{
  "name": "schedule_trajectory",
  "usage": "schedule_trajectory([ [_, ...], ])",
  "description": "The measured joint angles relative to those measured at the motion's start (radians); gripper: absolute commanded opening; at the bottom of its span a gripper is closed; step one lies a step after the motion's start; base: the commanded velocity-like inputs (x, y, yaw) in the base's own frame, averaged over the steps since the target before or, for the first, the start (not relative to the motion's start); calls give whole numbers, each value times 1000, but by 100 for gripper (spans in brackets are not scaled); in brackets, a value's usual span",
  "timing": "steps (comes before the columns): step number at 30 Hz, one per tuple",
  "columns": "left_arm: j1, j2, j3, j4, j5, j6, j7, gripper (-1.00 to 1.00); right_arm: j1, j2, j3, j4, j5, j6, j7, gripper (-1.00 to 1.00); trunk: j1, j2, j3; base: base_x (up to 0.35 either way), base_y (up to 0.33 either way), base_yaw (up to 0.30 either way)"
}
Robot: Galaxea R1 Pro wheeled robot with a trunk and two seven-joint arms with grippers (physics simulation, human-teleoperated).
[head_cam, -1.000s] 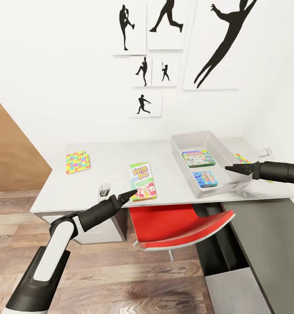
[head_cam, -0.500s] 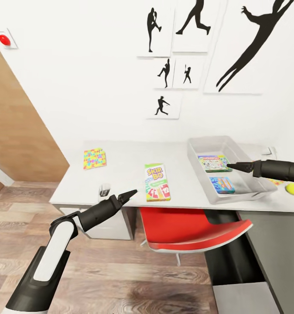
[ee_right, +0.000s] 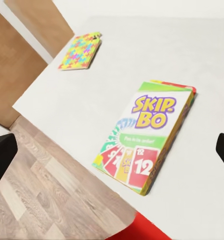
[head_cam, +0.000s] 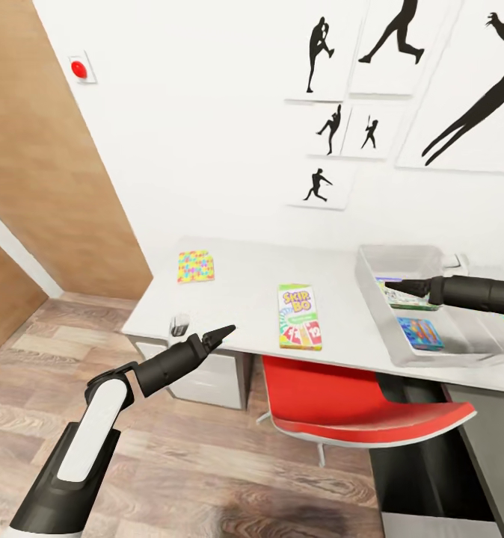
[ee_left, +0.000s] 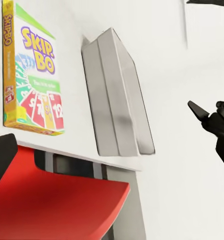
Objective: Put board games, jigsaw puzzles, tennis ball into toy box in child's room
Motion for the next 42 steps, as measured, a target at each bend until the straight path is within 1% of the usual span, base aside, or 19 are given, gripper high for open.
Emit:
schedule_trajectory([
  [6,0,0,0,0,0,0,0,100,1,4,-1,3,0,0,-13,100,0,0,1,0,1,165],
  [12,-1,0,-1,0,0,0,-2,100,3,6,-2,6,-1,-4,-43,100,0,0,1,0,76,71],
  [22,-1,0,-2,0,0,1,-2,100,4,10,4,12,0,-6,-128,100,0,0,1,7,199,23],
  [29,-1,0,-2,0,1,1,-3,100,2,12,5,17,0,-6,-155,100,0,0,1,46,244,7],
  [37,-1,0,-3,0,1,1,-3,100,0,13,6,63,2,-7,-172,100,0,0,1,64,258,2],
  [42,-1,-1,-3,0,1,1,-3,100,-4,14,9,124,4,-20,-185,100,0,0,1,70,262,1],
])
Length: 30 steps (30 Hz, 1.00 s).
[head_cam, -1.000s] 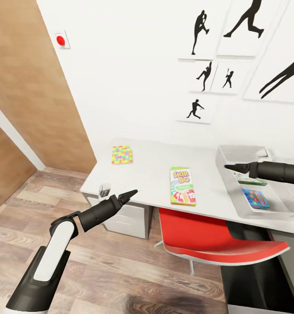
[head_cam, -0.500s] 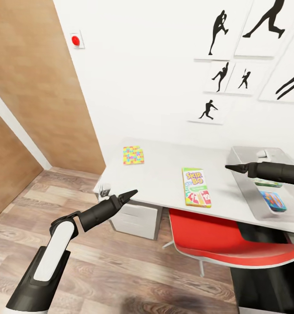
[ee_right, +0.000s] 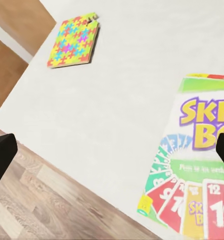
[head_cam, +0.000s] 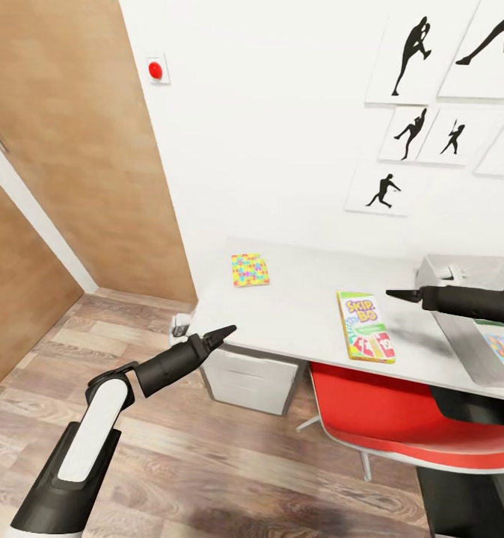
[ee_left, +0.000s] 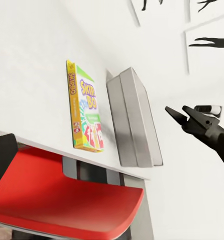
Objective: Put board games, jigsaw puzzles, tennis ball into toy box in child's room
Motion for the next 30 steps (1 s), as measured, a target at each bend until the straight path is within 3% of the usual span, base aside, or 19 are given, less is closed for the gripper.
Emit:
schedule_trajectory([
  [7,0,0,0,0,-1,-1,0,100,-10,3,7,73,0,-14,-33,100,0,0,0,69,231,0],
  [12,0,-1,-1,0,-1,-1,1,100,-50,12,12,149,-1,-19,-95,100,0,0,0,36,116,0],
  [17,0,-5,-6,0,-1,-1,4,100,-142,19,14,307,0,-28,-209,100,0,0,0,18,57,0],
  [20,0,-6,-7,0,-1,-1,4,100,-168,20,14,357,-1,-36,-238,100,0,0,0,10,34,0],
  [22,0,-8,-8,0,-1,0,4,100,-215,21,14,454,-1,-66,-286,100,0,0,0,7,23,0],
  [30,-1,-15,-9,0,-1,2,12,100,-287,20,11,633,-8,-175,-350,100,0,0,0,4,12,0],
])
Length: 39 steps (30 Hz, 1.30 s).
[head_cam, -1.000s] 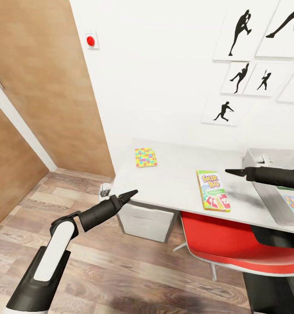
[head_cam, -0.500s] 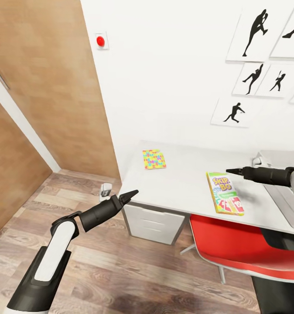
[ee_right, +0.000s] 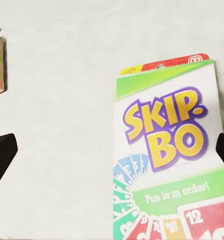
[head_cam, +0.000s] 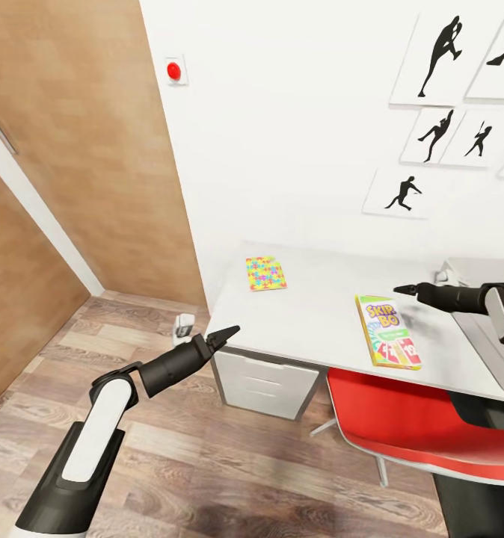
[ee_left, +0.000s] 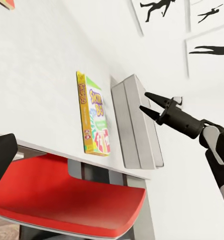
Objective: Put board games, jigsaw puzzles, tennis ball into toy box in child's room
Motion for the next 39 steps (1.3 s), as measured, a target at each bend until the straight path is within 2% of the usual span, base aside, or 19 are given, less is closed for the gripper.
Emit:
schedule_trajectory([
  [8,-2,-4,0,0,0,2,3,100,-23,-8,-5,65,-4,-56,-22,100,0,0,0,1,4,0],
  [17,-5,-6,-1,0,0,2,2,100,-27,-20,-7,90,-6,-75,-29,100,0,0,0,33,1,0],
  [31,-9,-7,-6,0,0,0,4,100,-8,-27,-17,149,-6,-95,-32,100,0,0,0,224,0,0],
  [39,-9,-7,-7,0,0,1,5,100,-3,-26,-17,195,-7,-125,-33,100,0,0,0,104,0,0],
])
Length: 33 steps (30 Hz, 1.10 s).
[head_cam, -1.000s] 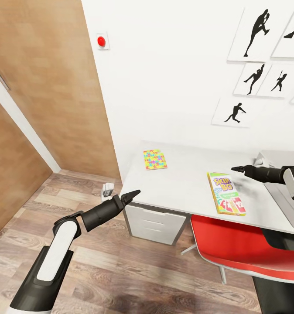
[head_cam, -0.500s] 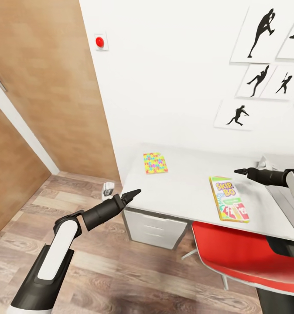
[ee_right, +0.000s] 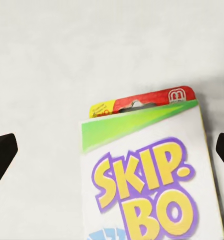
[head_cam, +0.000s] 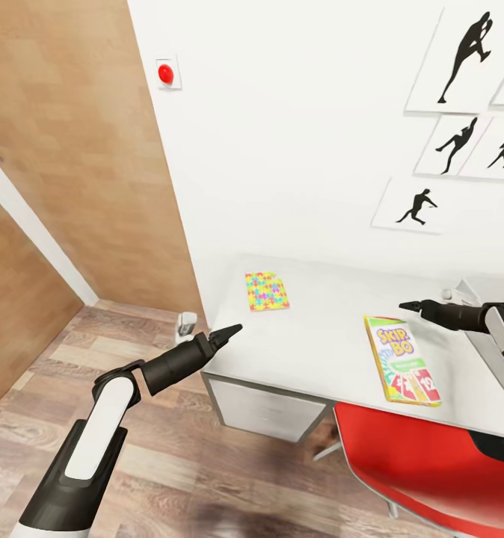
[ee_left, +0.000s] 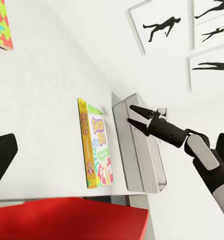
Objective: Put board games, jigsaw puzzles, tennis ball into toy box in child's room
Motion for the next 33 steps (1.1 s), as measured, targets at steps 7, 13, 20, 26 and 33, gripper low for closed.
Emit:
schedule_trajectory([
  [7,0,0,0,0,0,0,-4,100,2,5,1,69,1,-43,0,100,0,0,0,36,0,0],
  [13,0,0,-1,0,0,-1,-8,100,4,5,2,112,1,-78,-2,100,0,0,0,14,0,0],
  [20,1,0,-1,0,0,-1,-10,100,5,0,0,150,1,-95,-8,100,0,0,0,6,0,0],
  [26,1,0,-1,0,-1,-1,-10,100,12,-4,-2,178,-1,-118,-46,100,0,0,0,2,0,0],
  [33,1,0,-2,0,-2,-1,-8,100,25,-9,-24,192,-21,-136,-84,100,0,0,0,0,0,0],
])
